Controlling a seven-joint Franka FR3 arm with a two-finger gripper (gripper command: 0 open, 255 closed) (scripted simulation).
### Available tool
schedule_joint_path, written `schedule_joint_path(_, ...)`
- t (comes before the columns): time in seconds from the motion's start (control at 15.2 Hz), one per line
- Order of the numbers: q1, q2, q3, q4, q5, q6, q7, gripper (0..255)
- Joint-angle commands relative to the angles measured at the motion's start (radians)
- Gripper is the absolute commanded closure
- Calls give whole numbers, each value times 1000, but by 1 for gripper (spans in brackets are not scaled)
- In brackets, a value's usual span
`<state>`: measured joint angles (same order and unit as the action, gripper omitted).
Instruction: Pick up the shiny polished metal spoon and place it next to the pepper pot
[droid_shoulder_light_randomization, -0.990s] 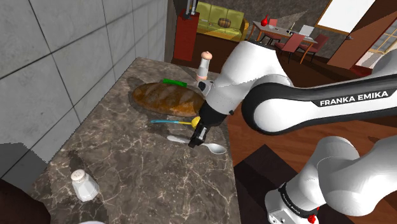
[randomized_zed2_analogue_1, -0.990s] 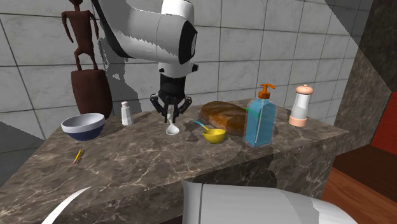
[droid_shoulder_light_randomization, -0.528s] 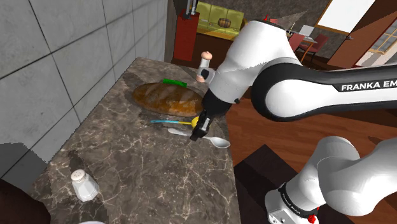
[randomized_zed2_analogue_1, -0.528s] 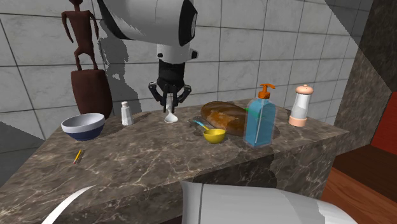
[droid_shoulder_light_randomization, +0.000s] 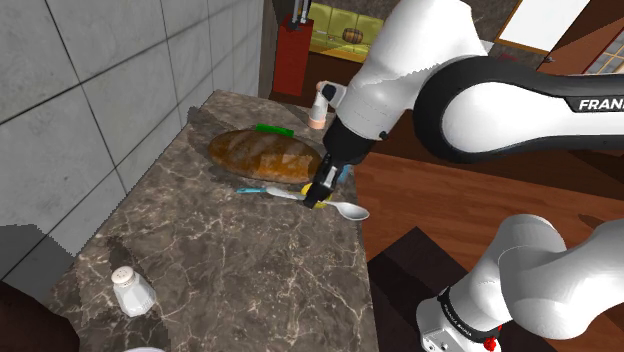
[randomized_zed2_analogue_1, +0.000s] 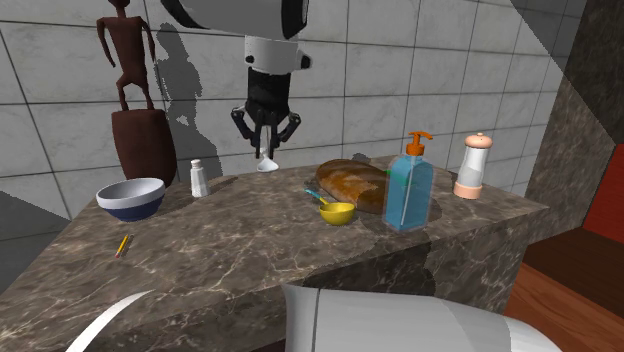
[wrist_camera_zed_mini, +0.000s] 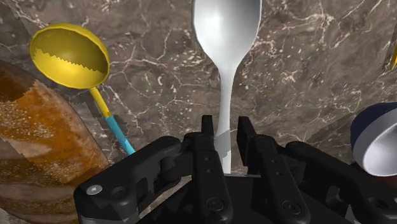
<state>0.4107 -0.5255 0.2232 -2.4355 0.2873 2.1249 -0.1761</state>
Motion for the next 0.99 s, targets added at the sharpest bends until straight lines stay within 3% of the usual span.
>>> schedule_joint_path(0.0,-3,-2,-4,27,-5,-29,3,255)
schedule_joint_path(0.92,-13,-7,-21,209,-31,-215,33,255)
